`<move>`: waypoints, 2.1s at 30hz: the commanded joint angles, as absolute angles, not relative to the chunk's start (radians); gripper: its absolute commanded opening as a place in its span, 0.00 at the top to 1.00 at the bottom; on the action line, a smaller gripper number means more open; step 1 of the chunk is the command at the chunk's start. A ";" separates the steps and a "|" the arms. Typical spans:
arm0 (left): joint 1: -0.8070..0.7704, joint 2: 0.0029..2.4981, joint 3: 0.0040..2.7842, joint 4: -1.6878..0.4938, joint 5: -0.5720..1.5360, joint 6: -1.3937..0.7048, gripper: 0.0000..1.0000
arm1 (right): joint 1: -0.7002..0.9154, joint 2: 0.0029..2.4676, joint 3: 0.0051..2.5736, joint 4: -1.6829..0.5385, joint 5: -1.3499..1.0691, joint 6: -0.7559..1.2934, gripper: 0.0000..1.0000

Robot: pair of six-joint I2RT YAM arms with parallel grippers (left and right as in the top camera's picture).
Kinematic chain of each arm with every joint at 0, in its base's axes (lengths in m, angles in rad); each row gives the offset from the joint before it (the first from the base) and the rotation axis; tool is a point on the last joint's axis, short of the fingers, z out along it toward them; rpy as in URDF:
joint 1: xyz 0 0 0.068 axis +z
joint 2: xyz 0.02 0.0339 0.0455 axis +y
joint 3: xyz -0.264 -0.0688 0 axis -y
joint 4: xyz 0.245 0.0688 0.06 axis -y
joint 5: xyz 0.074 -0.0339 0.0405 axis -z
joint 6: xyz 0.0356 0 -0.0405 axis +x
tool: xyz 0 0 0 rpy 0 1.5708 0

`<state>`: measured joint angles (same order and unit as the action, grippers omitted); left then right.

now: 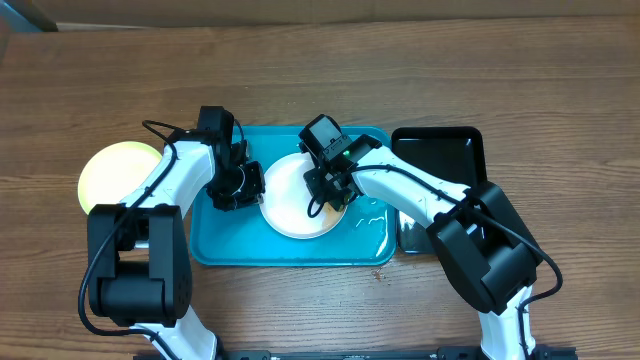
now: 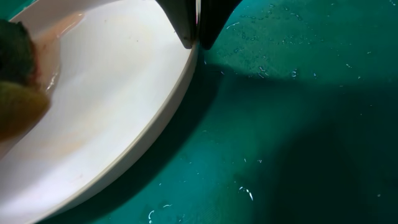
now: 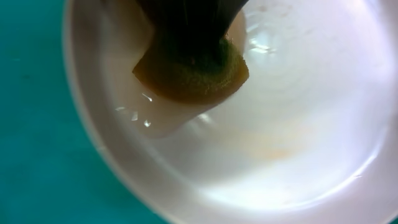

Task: Clean dirty plates on tray and stack at the side
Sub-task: 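Carry the sponge over and scrub the held white plate with right gripper, then return the sponge to the black tray and raise the right gripper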

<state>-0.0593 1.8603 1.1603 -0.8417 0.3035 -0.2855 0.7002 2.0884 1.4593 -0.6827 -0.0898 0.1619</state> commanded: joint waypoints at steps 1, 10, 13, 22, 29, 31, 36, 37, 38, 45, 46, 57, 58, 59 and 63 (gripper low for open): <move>-0.066 1.876 1.175 -0.833 0.315 -0.292 0.96 | 0.712 2.116 1.460 -0.688 -0.312 0.218 0.96; -0.066 1.876 1.175 -0.834 0.314 -0.292 0.96 | 0.689 2.109 1.496 -0.607 -0.458 0.284 0.96; -0.066 1.876 1.175 -0.835 0.311 -0.292 0.96 | 0.654 2.095 1.559 -0.628 -0.459 0.286 0.96; -0.066 1.876 1.175 -0.838 0.305 -0.292 0.89 | 0.468 1.965 1.677 -0.836 -0.518 0.271 0.96; -0.066 1.876 1.175 -0.837 0.304 -0.270 0.67 | 0.276 1.919 1.672 -1.153 -0.253 0.231 0.96; -0.066 1.876 1.175 -0.836 0.304 -0.266 0.67 | 0.233 1.919 1.641 -1.192 -0.152 0.232 0.96; -0.066 1.876 1.175 -0.830 0.305 -0.266 0.67 | 0.167 1.921 1.507 -1.156 -0.060 0.236 0.96; -0.066 1.876 1.175 -0.830 0.305 -0.266 0.67 | 0.160 1.921 1.477 -1.132 -0.060 0.236 0.96; -0.066 1.876 1.175 -0.830 0.304 -0.266 0.67 | 0.155 1.921 1.444 -1.104 -0.060 0.236 0.96; -0.072 1.877 1.174 -0.822 0.303 -0.266 0.70 | 0.149 1.921 1.304 -0.950 -0.061 0.236 0.71; -0.073 1.877 1.174 -0.818 0.304 -0.266 0.70 | 0.149 1.921 1.306 -0.947 -0.061 0.236 0.61; -0.084 1.877 1.161 -0.804 0.303 -0.266 0.69 | 0.049 1.913 1.589 -1.162 -0.063 0.237 0.25; -0.089 1.877 1.154 -0.795 0.299 -0.266 0.69 | 0.034 1.913 1.601 -1.172 -0.069 0.236 0.16; -0.094 1.877 1.148 -0.786 0.291 -0.266 0.69 | 0.017 1.913 1.606 -1.184 -0.072 0.237 0.00; -0.126 1.877 1.134 -0.747 0.251 -0.266 0.73 | -0.030 1.914 1.604 -1.199 -0.071 0.236 0.00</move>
